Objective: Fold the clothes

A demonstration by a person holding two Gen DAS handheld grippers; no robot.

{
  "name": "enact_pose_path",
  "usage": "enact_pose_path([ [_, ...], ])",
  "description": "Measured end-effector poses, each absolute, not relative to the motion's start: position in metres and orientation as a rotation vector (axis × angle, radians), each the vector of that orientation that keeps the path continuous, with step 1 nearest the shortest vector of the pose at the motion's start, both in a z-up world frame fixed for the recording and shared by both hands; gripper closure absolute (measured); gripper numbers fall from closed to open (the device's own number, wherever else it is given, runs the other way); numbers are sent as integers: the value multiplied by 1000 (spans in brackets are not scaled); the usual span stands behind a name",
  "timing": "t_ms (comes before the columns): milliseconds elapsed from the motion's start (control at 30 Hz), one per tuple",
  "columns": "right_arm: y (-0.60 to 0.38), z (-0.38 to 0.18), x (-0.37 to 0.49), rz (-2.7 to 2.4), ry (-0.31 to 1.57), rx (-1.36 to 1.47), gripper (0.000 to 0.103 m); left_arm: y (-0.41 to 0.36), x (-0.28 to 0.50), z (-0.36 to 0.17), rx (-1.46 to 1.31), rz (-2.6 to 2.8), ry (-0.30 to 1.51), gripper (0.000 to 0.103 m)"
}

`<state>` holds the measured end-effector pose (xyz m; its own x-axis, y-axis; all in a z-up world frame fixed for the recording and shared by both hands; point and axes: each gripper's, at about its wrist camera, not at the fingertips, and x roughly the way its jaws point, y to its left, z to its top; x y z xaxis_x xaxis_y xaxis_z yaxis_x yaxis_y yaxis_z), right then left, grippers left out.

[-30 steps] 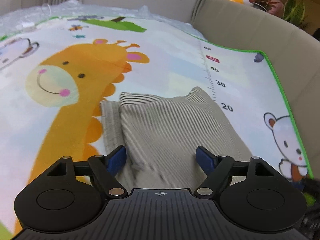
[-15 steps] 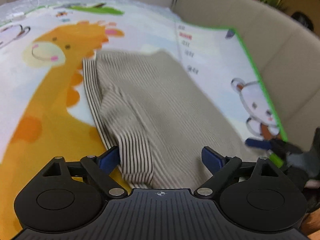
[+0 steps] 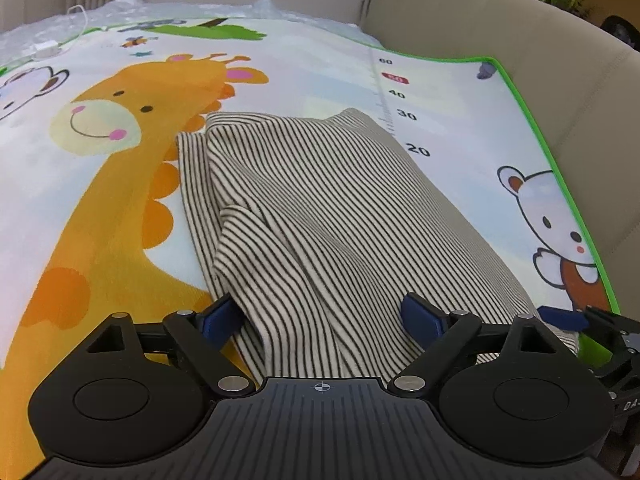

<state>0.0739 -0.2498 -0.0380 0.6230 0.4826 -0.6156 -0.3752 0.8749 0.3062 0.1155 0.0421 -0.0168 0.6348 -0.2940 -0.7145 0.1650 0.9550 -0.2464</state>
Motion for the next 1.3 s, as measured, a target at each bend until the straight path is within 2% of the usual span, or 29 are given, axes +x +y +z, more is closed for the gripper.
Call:
enact_pose_path([
  [167, -249, -28, 65, 514, 705, 112, 0, 45, 117, -17, -170, -262, 838, 12],
  [233, -250, -19, 59, 523, 663, 82, 3, 45, 116, -16, -170, -259, 837, 12],
  [300, -249, -10, 51, 537, 615, 38, 24, 46, 113, -15, -167, -257, 837, 13],
  [400, -247, -7, 46, 595, 631, 21, 33, 49, 109, -13, -176, -247, 840, 12],
  [533, -245, -28, 42, 582, 670, -13, 31, 54, 100, -1, -193, -238, 812, 12],
  [633, -248, -28, 44, 568, 679, 12, 25, 54, 92, 17, -189, -244, 758, 12],
  [767, -250, -29, 43, 565, 681, 13, 23, 45, 83, 36, -199, -309, 705, 12],
  [900, -251, -22, 43, 574, 658, -8, 23, 30, 76, 31, -243, -426, 744, 11],
  [933, -252, -18, 43, 576, 644, -16, 24, 25, 75, 25, -248, -443, 768, 11],
  [967, -255, -13, 41, 575, 624, -24, 30, 21, 74, 18, -245, -449, 789, 11],
  [1000, -257, -7, 41, 574, 609, -27, 41, 17, 74, 11, -240, -451, 809, 11],
  [1067, -264, 1, 41, 565, 593, -17, 49, 13, 72, 1, -220, -441, 821, 11],
  [1300, -261, -30, 47, 514, 681, -62, 48, 11, 72, -4, -200, -433, 815, 9],
])
